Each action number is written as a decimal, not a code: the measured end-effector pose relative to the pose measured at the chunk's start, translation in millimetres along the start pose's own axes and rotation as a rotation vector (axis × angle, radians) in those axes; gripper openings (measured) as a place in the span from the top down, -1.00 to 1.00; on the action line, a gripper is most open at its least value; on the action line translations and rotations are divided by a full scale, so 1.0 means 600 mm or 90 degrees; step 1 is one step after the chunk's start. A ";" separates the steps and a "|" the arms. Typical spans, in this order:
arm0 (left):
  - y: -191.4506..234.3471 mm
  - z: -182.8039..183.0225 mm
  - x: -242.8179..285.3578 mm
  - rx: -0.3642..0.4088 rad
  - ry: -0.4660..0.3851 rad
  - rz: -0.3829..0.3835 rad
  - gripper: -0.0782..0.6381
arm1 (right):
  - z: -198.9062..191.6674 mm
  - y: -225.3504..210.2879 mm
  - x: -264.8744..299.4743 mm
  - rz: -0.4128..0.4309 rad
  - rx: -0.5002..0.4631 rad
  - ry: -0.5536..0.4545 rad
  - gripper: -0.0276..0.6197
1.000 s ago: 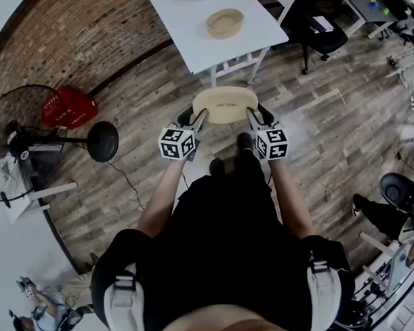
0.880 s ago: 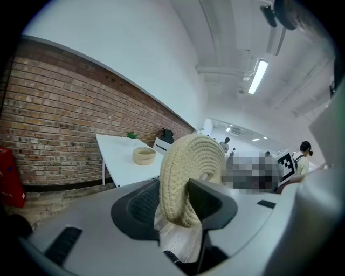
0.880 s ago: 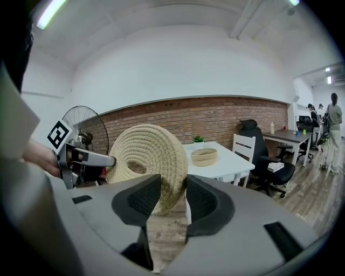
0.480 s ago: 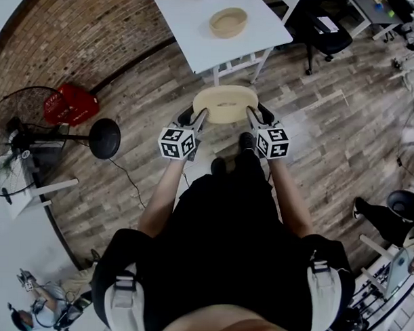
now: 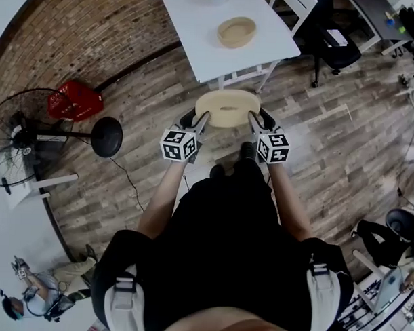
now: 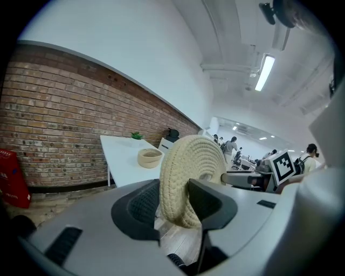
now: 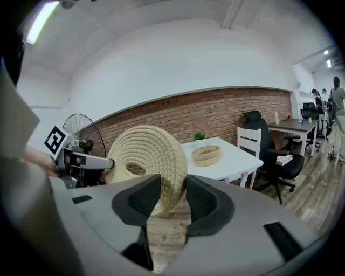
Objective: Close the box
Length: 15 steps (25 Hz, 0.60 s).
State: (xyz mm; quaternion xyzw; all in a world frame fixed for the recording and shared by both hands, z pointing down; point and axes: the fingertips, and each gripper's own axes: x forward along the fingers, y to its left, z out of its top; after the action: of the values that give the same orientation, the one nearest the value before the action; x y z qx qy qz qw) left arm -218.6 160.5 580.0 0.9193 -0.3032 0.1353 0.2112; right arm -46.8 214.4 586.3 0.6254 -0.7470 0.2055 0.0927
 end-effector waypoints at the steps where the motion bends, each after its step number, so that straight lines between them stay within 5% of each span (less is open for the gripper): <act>1: 0.004 0.004 0.005 -0.001 0.001 0.004 0.29 | 0.004 -0.004 0.008 0.004 0.001 0.001 0.47; 15: -0.002 0.037 0.106 -0.027 0.011 0.058 0.29 | 0.037 -0.106 0.067 0.050 0.003 0.021 0.47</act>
State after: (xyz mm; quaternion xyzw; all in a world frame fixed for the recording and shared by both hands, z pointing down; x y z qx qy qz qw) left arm -165.6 119.1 584.2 0.8985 -0.3459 0.1464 0.2271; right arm 9.6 160.7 594.4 0.5921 -0.7691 0.2207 0.0955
